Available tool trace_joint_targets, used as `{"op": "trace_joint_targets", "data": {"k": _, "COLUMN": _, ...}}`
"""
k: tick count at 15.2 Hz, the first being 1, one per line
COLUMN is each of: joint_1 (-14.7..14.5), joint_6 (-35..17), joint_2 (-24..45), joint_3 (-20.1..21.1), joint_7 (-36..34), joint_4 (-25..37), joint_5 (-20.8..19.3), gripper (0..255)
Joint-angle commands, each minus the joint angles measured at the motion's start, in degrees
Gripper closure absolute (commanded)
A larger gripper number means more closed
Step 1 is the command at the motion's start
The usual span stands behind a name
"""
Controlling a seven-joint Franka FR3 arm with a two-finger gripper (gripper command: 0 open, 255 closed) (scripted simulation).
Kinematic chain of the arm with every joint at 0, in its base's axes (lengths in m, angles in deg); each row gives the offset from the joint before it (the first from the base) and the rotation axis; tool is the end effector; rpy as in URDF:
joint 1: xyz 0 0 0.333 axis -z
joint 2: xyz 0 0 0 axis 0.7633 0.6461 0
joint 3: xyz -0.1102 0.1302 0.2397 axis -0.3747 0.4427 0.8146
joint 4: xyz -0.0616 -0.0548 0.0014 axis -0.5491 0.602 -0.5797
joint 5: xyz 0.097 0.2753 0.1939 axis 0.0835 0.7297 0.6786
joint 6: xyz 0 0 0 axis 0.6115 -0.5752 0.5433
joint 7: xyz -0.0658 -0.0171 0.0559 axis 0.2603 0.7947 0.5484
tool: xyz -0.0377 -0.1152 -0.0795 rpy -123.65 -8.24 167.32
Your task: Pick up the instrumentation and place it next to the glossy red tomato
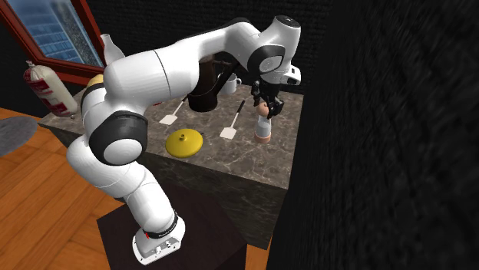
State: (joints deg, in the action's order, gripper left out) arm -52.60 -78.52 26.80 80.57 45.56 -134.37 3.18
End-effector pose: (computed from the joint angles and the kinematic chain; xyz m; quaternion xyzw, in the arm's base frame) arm 0.4658 -0.0245 0.5521 -0.9969 -0.0075 0.0082 0.0773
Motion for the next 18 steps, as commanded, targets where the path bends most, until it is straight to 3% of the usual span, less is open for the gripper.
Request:
{"op": "trace_joint_targets", "data": {"k": 1, "joint_1": 0.0, "joint_6": 0.0, "joint_2": 0.0, "joint_3": 0.0, "joint_7": 0.0, "joint_4": 0.0, "joint_5": 0.0, "gripper": 255}}
{"op": "trace_joint_targets", "data": {"k": 5, "joint_1": 0.0, "joint_6": 0.0, "joint_2": 0.0, "joint_3": 0.0, "joint_7": 0.0, "joint_4": -0.1, "joint_5": 0.0, "gripper": 255}}
{"op": "trace_joint_targets", "data": {"k": 18, "joint_1": 0.1, "joint_6": 10.6, "joint_2": 3.1, "joint_3": -0.3, "joint_7": -1.0, "joint_4": 13.7, "joint_5": 0.5, "gripper": 255}}
